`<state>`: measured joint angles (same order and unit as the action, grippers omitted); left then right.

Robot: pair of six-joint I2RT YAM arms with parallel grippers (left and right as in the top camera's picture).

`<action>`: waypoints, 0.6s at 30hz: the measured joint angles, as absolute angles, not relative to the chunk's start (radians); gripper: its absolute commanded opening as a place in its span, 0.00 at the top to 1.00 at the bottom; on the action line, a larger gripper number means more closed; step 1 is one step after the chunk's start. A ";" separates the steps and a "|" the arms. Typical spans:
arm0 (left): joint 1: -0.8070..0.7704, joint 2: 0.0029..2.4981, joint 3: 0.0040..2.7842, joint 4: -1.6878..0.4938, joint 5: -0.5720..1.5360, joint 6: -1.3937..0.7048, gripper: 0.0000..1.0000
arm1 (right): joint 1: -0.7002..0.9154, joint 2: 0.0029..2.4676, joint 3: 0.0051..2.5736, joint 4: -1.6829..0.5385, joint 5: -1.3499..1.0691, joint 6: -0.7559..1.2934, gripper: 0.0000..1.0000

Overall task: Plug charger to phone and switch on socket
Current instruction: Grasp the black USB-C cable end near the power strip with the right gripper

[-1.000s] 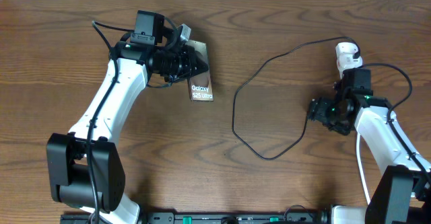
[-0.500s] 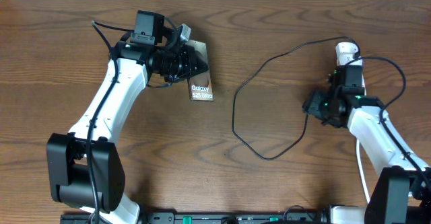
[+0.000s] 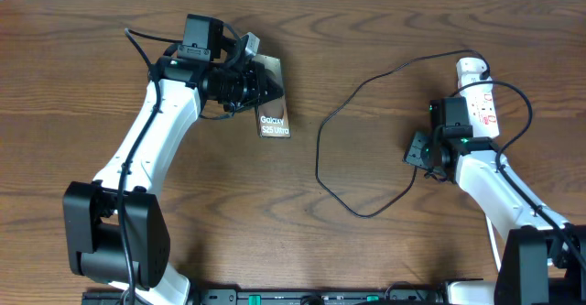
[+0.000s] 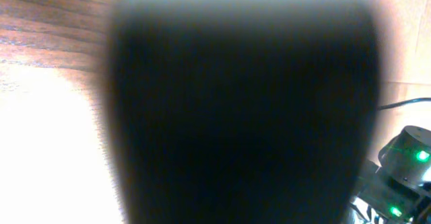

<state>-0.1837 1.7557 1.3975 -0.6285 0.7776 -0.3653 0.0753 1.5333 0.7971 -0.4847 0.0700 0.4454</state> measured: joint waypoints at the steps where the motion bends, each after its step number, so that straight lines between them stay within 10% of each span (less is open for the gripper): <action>1: -0.184 1.756 1.398 -0.628 0.778 -0.365 0.93 | 0.075 1.538 0.797 -0.479 0.072 0.448 0.47; 18: -0.217 1.756 1.398 -0.625 0.753 -0.365 0.93 | 0.075 1.649 0.796 -0.404 0.072 0.469 0.78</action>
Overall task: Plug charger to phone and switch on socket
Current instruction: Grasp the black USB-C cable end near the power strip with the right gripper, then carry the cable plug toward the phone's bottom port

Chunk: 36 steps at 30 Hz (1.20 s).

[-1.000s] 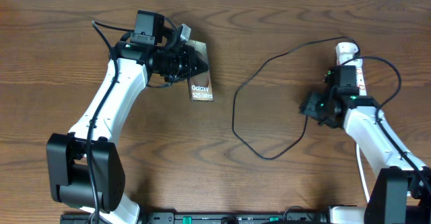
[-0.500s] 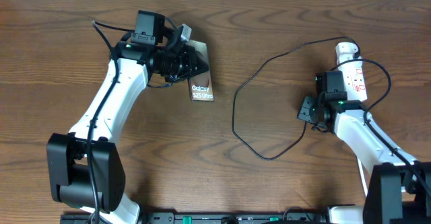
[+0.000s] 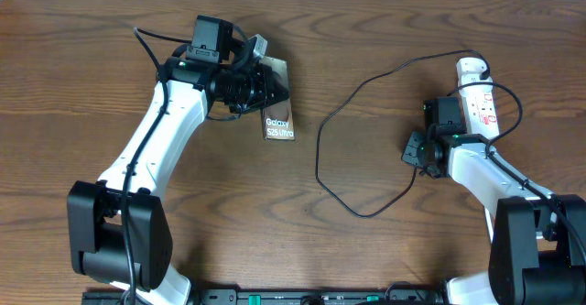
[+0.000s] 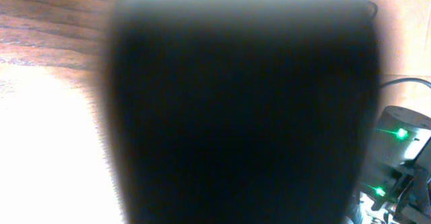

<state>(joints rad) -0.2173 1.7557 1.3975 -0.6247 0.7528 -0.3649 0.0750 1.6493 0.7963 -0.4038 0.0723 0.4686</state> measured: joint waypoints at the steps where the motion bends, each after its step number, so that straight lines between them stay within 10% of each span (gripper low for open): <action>1: -0.217 1.756 1.398 -0.625 0.752 -0.365 0.93 | 0.075 1.649 0.796 -0.403 0.072 0.470 0.80; 11: -0.217 1.756 1.398 -0.625 0.753 -0.365 0.93 | 0.075 1.651 0.796 -0.401 0.072 0.473 0.98; 26: -0.217 1.756 1.398 -0.597 0.762 -0.393 0.92 | 0.023 1.640 0.803 -0.442 0.005 0.395 0.99; 36: -0.217 1.756 1.398 -0.261 1.021 -0.429 0.93 | -0.163 1.415 0.804 -0.327 -0.851 0.117 0.99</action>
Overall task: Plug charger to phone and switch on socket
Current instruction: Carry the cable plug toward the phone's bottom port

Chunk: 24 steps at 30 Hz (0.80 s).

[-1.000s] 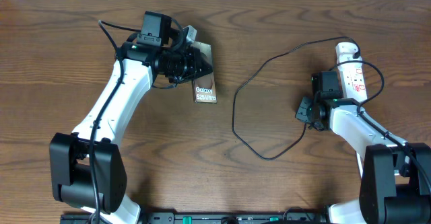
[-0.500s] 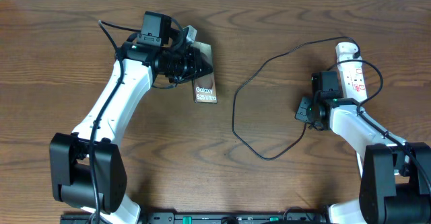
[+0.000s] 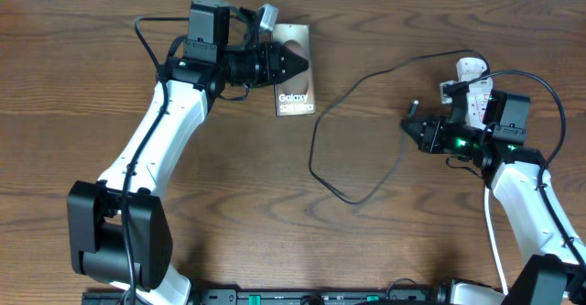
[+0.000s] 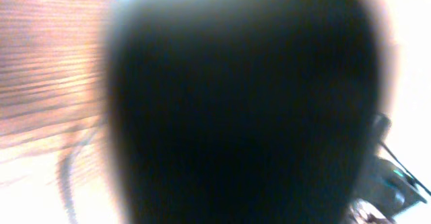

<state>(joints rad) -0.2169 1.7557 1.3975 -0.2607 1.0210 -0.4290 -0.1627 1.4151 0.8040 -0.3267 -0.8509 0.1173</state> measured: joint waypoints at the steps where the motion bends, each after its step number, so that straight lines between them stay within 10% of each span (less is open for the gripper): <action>1: -0.217 1.756 1.398 -0.237 1.046 -0.439 0.93 | -0.162 1.415 0.804 -0.318 -0.947 0.100 0.99; 24: -0.217 1.756 1.398 0.050 1.234 -0.553 0.93 | -0.008 1.415 0.804 -0.138 -1.492 0.107 0.99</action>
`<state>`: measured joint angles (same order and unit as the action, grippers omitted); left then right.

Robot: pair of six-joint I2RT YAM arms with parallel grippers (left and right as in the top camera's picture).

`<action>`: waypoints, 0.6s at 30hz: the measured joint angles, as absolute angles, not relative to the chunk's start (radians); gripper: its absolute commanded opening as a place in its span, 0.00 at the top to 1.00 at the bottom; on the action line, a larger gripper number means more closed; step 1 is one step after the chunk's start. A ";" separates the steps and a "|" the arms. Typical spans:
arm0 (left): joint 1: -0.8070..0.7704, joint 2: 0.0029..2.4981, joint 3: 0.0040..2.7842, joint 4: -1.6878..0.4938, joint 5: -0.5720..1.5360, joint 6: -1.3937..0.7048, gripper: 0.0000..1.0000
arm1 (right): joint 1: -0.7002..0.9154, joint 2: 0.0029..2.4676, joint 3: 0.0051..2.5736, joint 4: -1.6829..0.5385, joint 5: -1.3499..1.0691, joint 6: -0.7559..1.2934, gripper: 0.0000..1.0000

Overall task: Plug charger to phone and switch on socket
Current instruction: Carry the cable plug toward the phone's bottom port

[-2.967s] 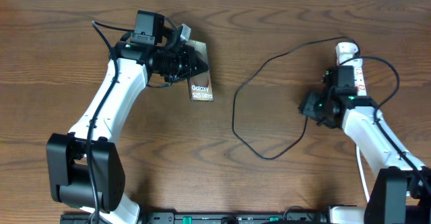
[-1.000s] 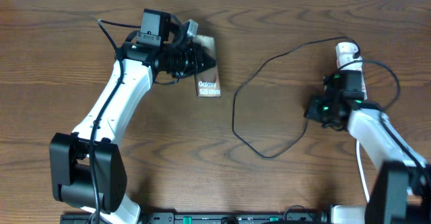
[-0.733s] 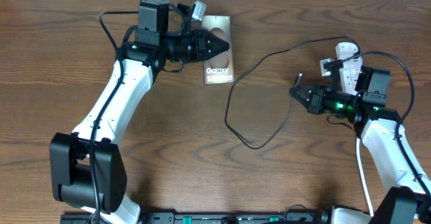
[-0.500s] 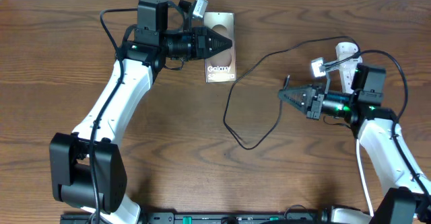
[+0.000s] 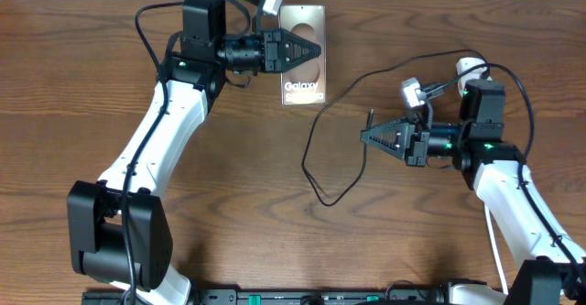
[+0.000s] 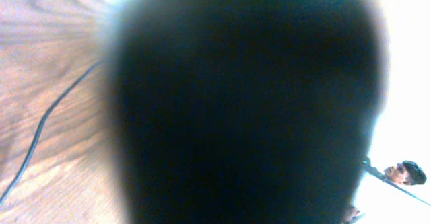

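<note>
A gold phone (image 5: 302, 78) with a "Galaxy S25 Ultra" label is near the table's back edge, and my left gripper (image 5: 316, 49) is shut on it. In the left wrist view the phone (image 6: 242, 103) is a dark blur that hides the fingers. The black charger cable (image 5: 309, 154) loops across the middle of the table; a stretch of the cable (image 6: 40, 130) shows at the left of the wrist view. My right gripper (image 5: 366, 136) points left, shut on the cable's plug end, right of and below the phone. The white socket (image 5: 470, 66) is mostly hidden behind the right arm.
The wooden table (image 5: 229, 213) ends at a pale strip along the back, just behind the phone. A black rail (image 5: 320, 296) runs along the front edge. The cable's loop lies between the two grippers.
My left gripper has carried the phone a little right and farther back. My right gripper has moved left toward the table's middle with the plug end, dragging the cable loop along.
At first my left gripper held the phone mid-left while my right gripper sat low beside the socket. Later the phone was farther back and right, and the right gripper pointed left with the plug end in it. Now the two grippers are closer together.
</note>
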<state>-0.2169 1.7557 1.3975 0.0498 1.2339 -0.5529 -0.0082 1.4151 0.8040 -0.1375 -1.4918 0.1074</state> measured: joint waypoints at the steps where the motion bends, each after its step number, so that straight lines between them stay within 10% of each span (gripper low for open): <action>1: -0.217 1.756 1.398 0.086 1.240 -0.576 0.93 | 0.001 1.415 0.804 -0.108 -1.499 0.136 0.99; 18: -0.276 1.756 1.397 0.427 1.382 -0.858 0.93 | 0.139 1.416 0.804 0.162 -1.469 0.476 0.99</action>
